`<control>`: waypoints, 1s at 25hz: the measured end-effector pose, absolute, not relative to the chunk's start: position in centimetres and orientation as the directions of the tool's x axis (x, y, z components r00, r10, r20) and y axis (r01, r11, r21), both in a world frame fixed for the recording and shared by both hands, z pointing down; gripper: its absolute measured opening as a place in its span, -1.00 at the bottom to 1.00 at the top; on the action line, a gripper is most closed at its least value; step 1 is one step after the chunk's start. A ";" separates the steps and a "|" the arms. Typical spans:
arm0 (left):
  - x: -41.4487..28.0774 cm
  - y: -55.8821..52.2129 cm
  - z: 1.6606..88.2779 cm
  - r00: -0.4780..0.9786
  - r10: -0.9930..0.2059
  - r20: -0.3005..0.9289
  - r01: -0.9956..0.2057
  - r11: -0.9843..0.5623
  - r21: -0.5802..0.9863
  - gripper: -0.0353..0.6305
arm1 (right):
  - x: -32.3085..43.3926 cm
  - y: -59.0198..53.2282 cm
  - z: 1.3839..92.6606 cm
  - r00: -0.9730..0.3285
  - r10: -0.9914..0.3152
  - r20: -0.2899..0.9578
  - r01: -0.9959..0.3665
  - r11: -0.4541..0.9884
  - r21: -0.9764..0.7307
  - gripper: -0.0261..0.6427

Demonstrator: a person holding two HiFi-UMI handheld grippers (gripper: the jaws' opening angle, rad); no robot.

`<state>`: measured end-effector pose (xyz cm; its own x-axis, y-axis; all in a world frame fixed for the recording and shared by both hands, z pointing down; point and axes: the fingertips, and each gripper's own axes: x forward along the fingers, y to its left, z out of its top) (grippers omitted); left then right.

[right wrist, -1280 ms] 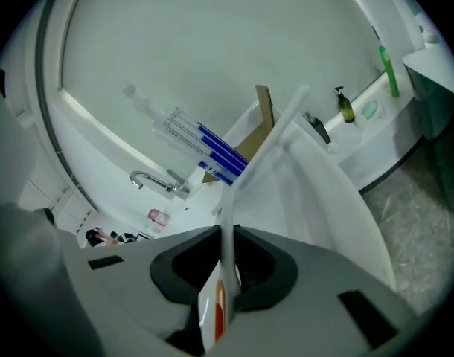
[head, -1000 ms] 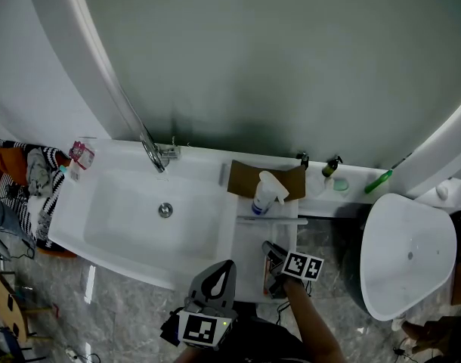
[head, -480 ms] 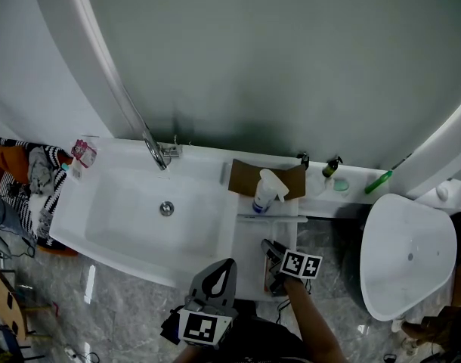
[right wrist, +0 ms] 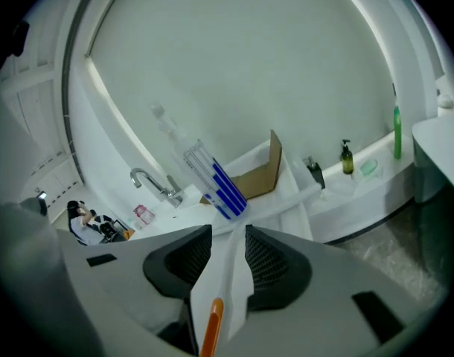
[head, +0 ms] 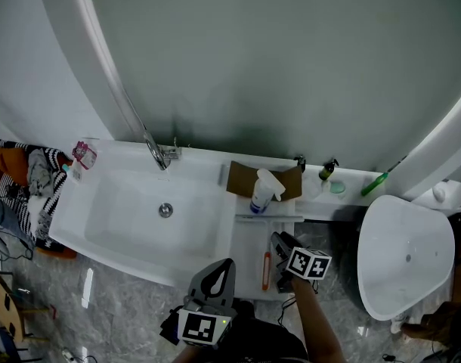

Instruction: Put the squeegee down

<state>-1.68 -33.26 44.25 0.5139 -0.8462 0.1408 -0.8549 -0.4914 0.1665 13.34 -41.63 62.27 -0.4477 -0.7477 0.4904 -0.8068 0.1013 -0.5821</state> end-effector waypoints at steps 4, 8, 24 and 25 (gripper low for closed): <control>-1.7 -32.8 43.4 0.521 -0.845 0.118 -0.849 -0.501 0.165 -0.88 | 14.2 -40.7 55.0 -0.427 -0.832 0.354 -0.845 0.228 -0.483 -0.54; -2.0 -32.5 42.1 0.523 -0.848 0.092 -0.847 -0.504 0.167 -0.88 | 13.5 -37.4 47.0 -0.452 -0.870 0.198 -0.856 0.360 -0.371 -0.84; -3.7 -28.7 41.0 0.553 -0.829 0.082 -0.830 -0.541 0.135 -0.88 | 10.7 -26.0 43.9 -0.400 -0.897 0.191 -0.916 0.381 -0.127 -0.86; -3.8 -28.6 41.3 0.554 -0.827 0.091 -0.830 -0.541 0.136 -0.88 | 10.4 -25.8 43.9 -0.408 -0.892 0.194 -0.912 0.392 -0.119 -0.86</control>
